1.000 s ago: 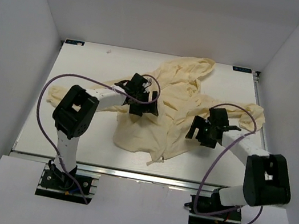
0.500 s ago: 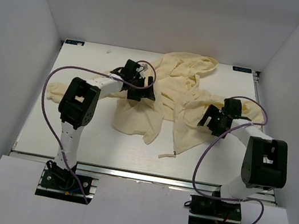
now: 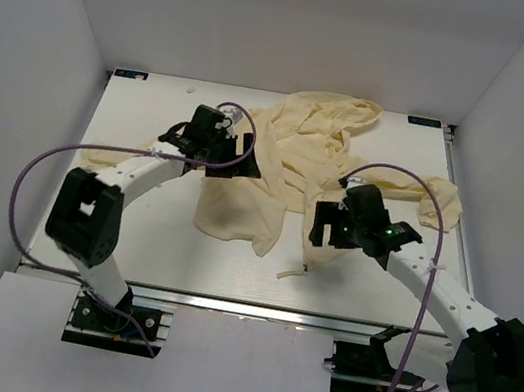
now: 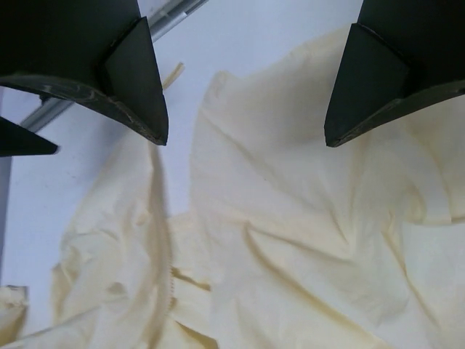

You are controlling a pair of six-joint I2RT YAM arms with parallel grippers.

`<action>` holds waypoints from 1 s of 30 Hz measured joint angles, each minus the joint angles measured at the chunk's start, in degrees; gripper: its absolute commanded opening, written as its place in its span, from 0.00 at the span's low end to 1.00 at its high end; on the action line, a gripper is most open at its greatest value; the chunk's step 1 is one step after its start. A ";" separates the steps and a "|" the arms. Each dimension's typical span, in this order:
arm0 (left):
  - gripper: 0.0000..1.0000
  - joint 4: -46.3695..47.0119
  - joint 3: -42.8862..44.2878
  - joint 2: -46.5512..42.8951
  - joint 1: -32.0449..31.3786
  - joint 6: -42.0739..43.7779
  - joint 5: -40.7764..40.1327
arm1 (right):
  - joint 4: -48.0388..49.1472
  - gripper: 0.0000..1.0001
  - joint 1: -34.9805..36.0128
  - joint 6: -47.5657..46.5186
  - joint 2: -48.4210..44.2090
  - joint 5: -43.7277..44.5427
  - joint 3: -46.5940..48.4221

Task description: Zip up the jacket

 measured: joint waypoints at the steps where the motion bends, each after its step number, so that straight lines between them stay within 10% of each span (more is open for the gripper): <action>1: 0.98 0.66 -1.88 -2.86 -0.11 -0.66 -0.28 | -1.07 0.89 2.10 0.11 0.09 1.03 0.00; 13: 0.98 -0.42 -21.77 -19.85 -1.95 -5.75 -0.98 | -6.93 0.85 11.32 0.81 12.87 11.91 0.61; 30: 0.98 -1.46 -23.04 -20.31 -1.95 -5.92 -2.71 | -3.10 0.76 11.32 -1.81 18.36 12.41 2.08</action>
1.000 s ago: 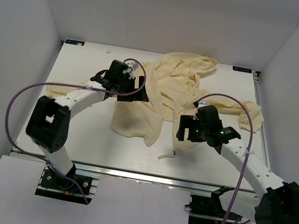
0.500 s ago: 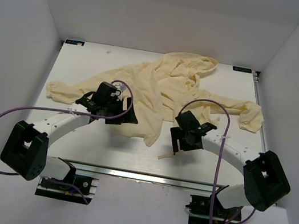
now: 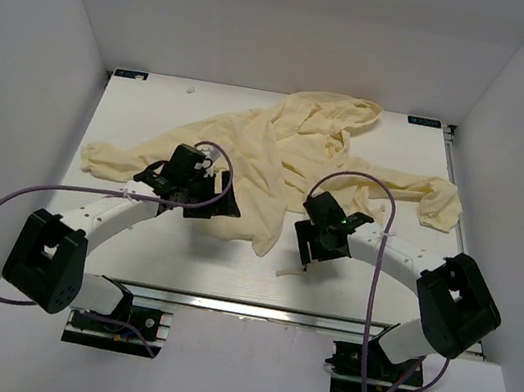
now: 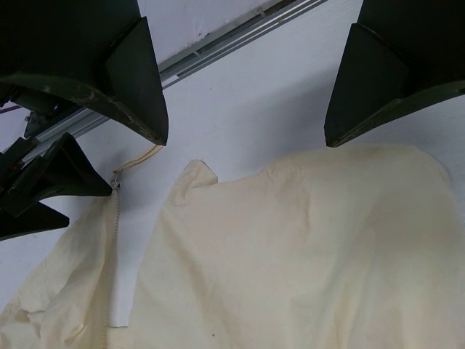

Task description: Zip up the jacket

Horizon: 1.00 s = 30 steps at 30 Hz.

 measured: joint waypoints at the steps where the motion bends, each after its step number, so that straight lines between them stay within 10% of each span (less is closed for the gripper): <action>1: 0.98 -0.04 0.00 0.17 0.00 0.00 -0.02 | 0.35 0.74 0.00 -0.07 0.15 0.00 0.02; 11: 0.98 -1.20 0.00 0.26 0.00 0.02 -1.31 | 2.84 0.41 0.11 -0.02 3.69 -0.87 0.92; 21: 0.98 -1.95 0.00 -0.09 0.00 0.04 -1.92 | 5.66 0.46 0.07 1.14 3.48 -4.00 -0.20; 30: 0.98 -4.33 0.70 -1.44 0.00 0.22 -2.91 | 10.45 0.00 0.04 4.70 2.25 -5.27 -2.54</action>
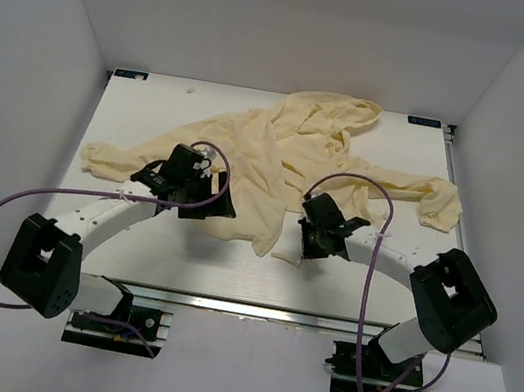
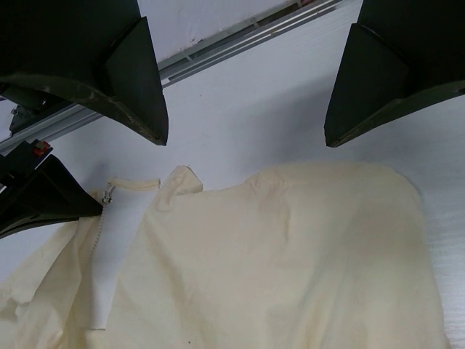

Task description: Zip up the jacket

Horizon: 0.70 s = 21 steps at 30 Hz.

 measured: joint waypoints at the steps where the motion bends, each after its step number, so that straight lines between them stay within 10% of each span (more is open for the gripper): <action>1: 0.98 -0.13 0.15 0.00 0.00 0.07 0.04 | 0.61 0.00 0.00 0.50 -0.31 -0.24 -0.42; 21: 0.98 0.13 8.61 6.05 -14.64 4.96 0.07 | 12.11 0.00 -0.70 -4.13 -38.51 0.55 -14.56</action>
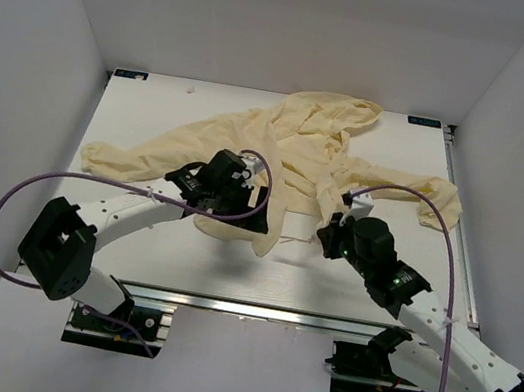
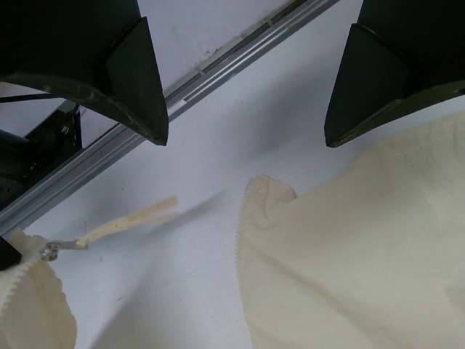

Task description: Zip up the jacket

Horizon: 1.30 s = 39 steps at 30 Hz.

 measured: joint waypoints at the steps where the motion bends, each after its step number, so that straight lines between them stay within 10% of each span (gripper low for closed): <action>1: 0.98 0.02 0.46 0.68 0.00 0.00 -0.15 | 0.59 0.00 0.00 -0.17 -0.98 -0.13 -0.70; 19: 0.91 6.71 11.19 19.52 -9.20 -3.56 1.11 | 9.92 0.00 -0.13 1.29 -7.87 -2.80 -7.43; 39: 0.98 -7.02 9.22 9.99 -20.65 -8.70 -17.79 | 15.23 0.00 -0.55 10.23 -14.10 11.63 -12.17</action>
